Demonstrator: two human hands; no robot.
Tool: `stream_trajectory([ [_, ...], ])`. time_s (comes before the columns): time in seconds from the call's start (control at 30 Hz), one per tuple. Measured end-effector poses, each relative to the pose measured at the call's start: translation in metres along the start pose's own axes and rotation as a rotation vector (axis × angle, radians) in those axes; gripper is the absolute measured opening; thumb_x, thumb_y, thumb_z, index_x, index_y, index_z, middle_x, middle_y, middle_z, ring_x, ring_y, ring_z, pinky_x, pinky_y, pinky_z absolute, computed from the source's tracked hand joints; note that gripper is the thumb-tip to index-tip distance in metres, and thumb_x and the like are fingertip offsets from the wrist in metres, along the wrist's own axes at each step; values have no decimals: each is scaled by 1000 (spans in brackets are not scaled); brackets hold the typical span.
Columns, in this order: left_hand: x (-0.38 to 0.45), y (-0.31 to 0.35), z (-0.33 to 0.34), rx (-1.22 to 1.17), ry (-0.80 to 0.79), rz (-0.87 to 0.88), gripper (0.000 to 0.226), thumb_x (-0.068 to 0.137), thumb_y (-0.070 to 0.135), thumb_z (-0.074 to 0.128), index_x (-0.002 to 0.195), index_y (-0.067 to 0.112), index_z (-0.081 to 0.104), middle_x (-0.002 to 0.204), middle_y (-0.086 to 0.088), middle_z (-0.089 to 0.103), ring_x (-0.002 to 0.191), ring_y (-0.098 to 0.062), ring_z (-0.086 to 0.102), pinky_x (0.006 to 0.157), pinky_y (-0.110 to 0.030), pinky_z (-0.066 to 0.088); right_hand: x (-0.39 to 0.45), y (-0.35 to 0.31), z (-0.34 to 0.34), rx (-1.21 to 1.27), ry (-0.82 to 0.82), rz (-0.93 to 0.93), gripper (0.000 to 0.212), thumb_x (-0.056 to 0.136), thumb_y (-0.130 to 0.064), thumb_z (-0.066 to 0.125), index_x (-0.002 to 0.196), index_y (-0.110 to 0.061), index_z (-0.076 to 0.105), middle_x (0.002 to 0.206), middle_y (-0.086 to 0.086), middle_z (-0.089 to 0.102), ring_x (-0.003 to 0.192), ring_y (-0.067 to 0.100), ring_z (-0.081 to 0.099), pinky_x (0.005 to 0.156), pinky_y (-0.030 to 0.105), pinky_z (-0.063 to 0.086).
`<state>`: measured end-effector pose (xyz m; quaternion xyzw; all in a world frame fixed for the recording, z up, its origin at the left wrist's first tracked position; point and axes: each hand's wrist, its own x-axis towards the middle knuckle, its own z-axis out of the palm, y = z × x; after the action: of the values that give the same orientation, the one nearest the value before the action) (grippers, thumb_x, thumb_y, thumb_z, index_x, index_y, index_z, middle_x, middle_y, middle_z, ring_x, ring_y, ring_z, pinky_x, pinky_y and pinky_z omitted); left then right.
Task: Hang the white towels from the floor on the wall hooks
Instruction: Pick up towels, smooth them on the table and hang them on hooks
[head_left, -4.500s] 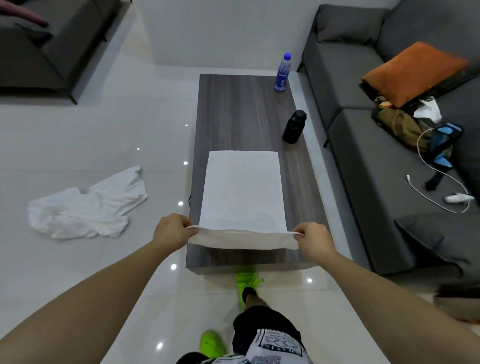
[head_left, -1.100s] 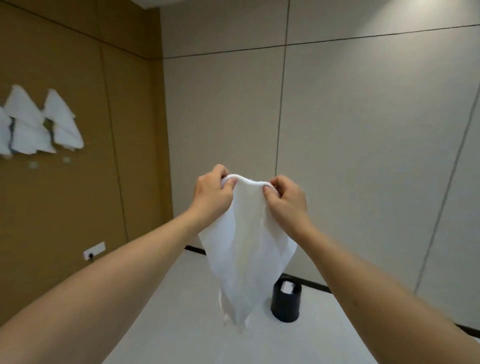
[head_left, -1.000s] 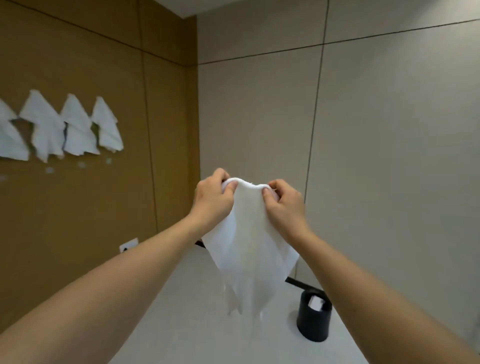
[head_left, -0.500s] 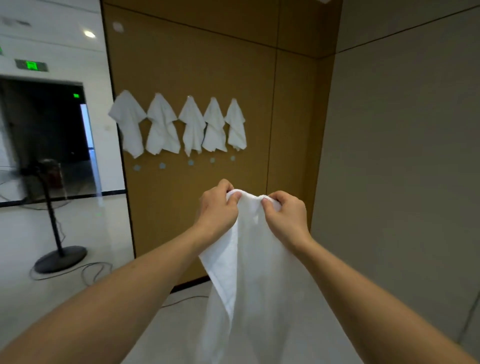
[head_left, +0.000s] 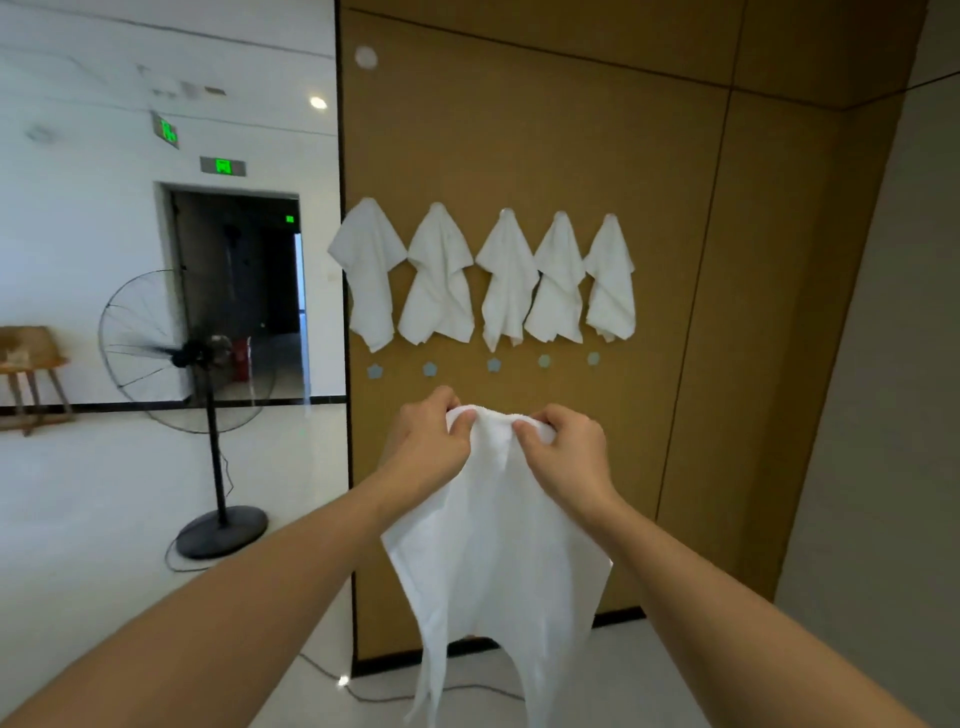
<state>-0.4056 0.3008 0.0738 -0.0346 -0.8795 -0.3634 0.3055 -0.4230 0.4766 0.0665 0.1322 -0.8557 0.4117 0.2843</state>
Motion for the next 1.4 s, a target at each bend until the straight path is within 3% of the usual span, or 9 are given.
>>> stream_trajectory([
  [0.13,52,-53,20,73,4,-29,18,97,40,51,89,24,52,83,5,59,76,-8,55,65,-25,45,54,27,60,-6,-71,15,21,89,-41,60,80,-23,65,73,-10,63,72,9,59,67,32,51],
  [0.4,148,-146,79,179,20,-139,23,97,44,50,93,21,53,90,1,63,84,-16,59,76,-28,46,163,95,179,110,-208,-11,25,90,-39,62,75,-19,62,70,-7,61,69,12,59,66,32,51],
  [0.53,199,-188,103,267,7,-221,26,97,45,51,97,20,56,90,1,63,85,-18,58,74,-28,41,215,128,233,131,-309,-36,25,89,-39,64,70,-24,59,67,-9,59,67,12,57,60,29,44],
  [0.77,281,-254,133,278,103,-312,21,92,41,60,87,21,56,78,3,62,77,-16,58,68,-28,43,304,162,321,218,-400,-70,27,86,-40,67,73,-16,66,68,-2,65,68,17,62,64,36,50],
  [0.93,322,-312,145,286,120,-369,19,92,42,60,89,24,58,79,5,61,79,-14,58,70,-29,45,346,178,389,202,-469,-74,26,85,-42,67,74,-19,67,69,-4,66,69,14,62,64,34,51],
  [1.13,386,-398,153,271,141,-346,19,92,43,61,89,24,57,76,7,59,73,-9,56,58,-18,37,394,183,482,154,-428,-92,31,86,-42,65,67,-19,61,62,-2,61,57,10,52,54,28,40],
  [1.3,449,-466,156,252,112,-341,18,93,41,60,88,24,56,79,5,61,75,-15,58,64,-25,42,440,175,557,101,-361,-73,44,87,-37,68,53,-26,42,51,-10,44,48,5,39,51,22,31],
  [1.4,488,-500,154,253,104,-299,15,95,35,59,90,22,55,80,6,58,74,-14,55,65,-23,39,474,170,598,80,-333,-70,43,87,-34,70,53,-25,45,55,-11,51,50,2,44,52,20,32],
])
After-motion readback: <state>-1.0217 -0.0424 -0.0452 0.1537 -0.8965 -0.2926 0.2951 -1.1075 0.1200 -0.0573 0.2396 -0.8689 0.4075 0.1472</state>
